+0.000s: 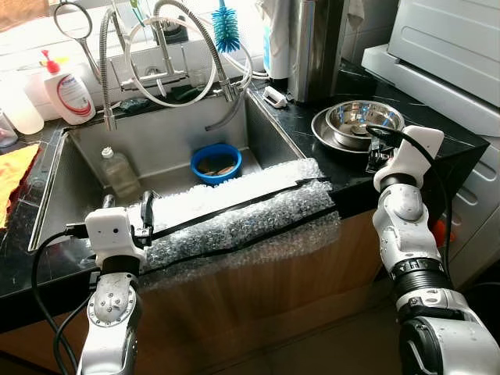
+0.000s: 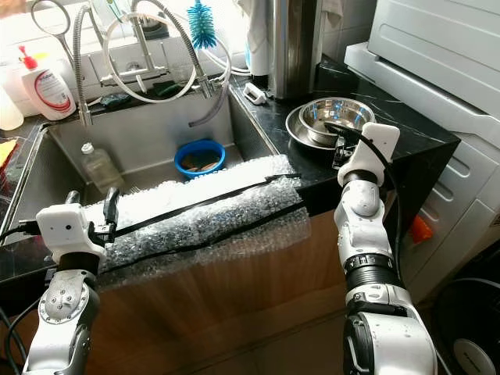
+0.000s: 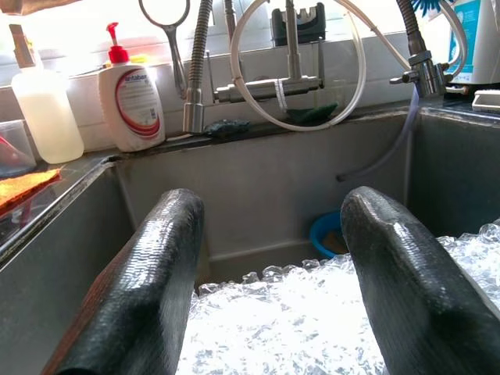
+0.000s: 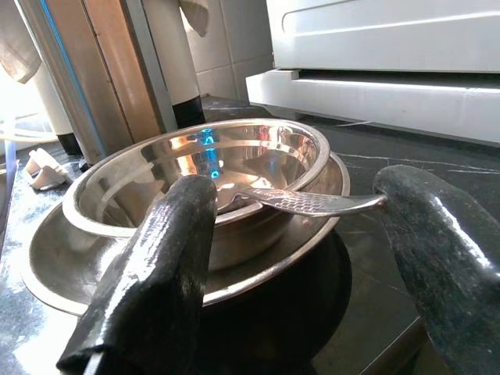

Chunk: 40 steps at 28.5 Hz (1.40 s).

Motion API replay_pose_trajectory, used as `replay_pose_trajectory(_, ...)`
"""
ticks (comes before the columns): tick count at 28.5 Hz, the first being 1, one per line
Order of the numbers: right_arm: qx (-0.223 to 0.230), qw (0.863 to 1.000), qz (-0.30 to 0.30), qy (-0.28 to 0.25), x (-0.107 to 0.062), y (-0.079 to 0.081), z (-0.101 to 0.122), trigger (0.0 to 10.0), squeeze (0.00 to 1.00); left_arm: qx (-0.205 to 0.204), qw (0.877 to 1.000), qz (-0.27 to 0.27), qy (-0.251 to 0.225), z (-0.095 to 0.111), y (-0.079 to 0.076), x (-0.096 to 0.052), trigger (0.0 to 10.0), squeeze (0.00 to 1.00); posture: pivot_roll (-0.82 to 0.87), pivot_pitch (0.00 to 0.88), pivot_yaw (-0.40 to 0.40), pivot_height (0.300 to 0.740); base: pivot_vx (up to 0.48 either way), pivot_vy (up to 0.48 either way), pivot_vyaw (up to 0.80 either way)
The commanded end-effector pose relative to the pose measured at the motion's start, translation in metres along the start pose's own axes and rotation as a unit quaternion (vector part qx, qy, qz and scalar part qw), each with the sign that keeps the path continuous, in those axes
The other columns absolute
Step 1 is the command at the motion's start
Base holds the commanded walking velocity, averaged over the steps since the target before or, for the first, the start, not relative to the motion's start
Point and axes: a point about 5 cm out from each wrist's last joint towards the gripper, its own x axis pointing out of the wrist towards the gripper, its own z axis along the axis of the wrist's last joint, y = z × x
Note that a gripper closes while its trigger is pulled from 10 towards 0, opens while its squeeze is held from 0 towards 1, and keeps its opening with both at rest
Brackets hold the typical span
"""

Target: Kitchen organization

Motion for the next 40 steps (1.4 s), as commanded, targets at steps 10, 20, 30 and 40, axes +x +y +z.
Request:
replay_pose_trajectory(10,0.006,1.000,0.007,-0.009,0.003,0.008,0.006,0.0,0.00,0.007,1.000,0.005,0.005,-0.003,0.002,-0.002,10.0,0.00,-0.16,0.000,0.102,0.740,0.000,0.000,0.00)
replay_pose_trajectory(20,0.008,1.000,0.008,-0.009,0.003,0.009,0.005,0.0,0.00,0.007,1.000,0.002,0.006,-0.003,0.002,-0.001,10.0,0.00,-0.15,0.000,0.101,0.740,0.000,0.000,0.00)
replay_pose_trajectory(30,0.013,1.000,0.011,-0.010,0.002,0.012,0.005,0.0,0.00,0.008,1.000,0.001,0.005,-0.003,0.001,0.000,10.0,0.00,-0.16,0.000,0.104,0.740,0.000,0.000,0.00)
replay_pose_trajectory(40,0.044,0.998,0.043,-0.035,-0.001,0.025,0.011,0.0,0.00,0.008,1.000,-0.002,-0.001,0.000,-0.001,0.004,10.0,0.00,-0.15,0.000,0.103,0.740,0.000,0.000,0.00)
